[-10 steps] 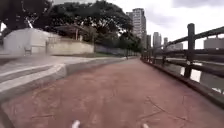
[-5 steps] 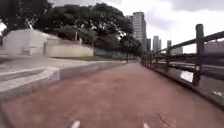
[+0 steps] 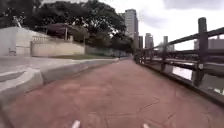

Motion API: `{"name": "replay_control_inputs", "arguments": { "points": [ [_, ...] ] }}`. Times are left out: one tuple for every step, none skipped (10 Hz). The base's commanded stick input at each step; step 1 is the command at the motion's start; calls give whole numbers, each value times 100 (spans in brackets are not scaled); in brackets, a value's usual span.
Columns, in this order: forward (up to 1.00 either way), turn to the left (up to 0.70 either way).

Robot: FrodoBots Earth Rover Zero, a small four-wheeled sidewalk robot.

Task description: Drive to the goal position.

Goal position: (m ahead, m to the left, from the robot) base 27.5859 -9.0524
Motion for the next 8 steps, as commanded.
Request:
{"name": "replay_control_inputs", "arguments": {
  "points": [
    [70,0],
    [70,0],
    [70,0],
    [70,0],
    [70,0],
    [70,0],
    [70,0],
    [70,0]
  ]
}}
